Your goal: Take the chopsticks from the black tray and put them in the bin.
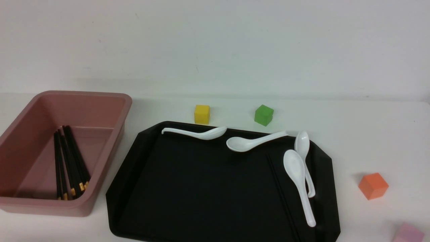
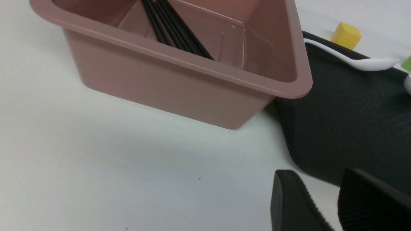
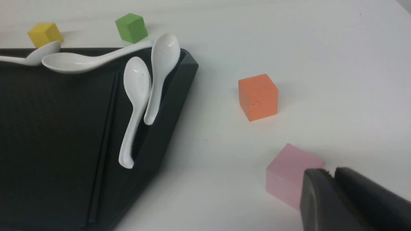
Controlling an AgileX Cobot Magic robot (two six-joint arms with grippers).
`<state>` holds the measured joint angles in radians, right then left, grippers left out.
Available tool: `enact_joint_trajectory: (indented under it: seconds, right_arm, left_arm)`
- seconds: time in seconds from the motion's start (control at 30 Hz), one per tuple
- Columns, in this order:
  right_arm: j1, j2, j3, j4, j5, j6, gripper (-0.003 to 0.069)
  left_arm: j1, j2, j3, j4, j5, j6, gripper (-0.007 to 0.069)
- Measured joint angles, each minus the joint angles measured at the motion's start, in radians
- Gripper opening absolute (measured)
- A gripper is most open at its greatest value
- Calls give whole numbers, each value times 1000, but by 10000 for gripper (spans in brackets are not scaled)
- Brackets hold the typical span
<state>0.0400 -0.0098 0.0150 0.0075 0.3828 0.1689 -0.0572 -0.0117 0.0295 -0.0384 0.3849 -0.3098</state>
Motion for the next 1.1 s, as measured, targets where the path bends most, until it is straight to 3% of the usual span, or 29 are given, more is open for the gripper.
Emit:
enact_joint_trajectory:
  seconds: [1.1]
  right_arm:
    - [0,0,0,0,0,0,118]
  left_arm:
    - [0,0,0,0,0,0,238]
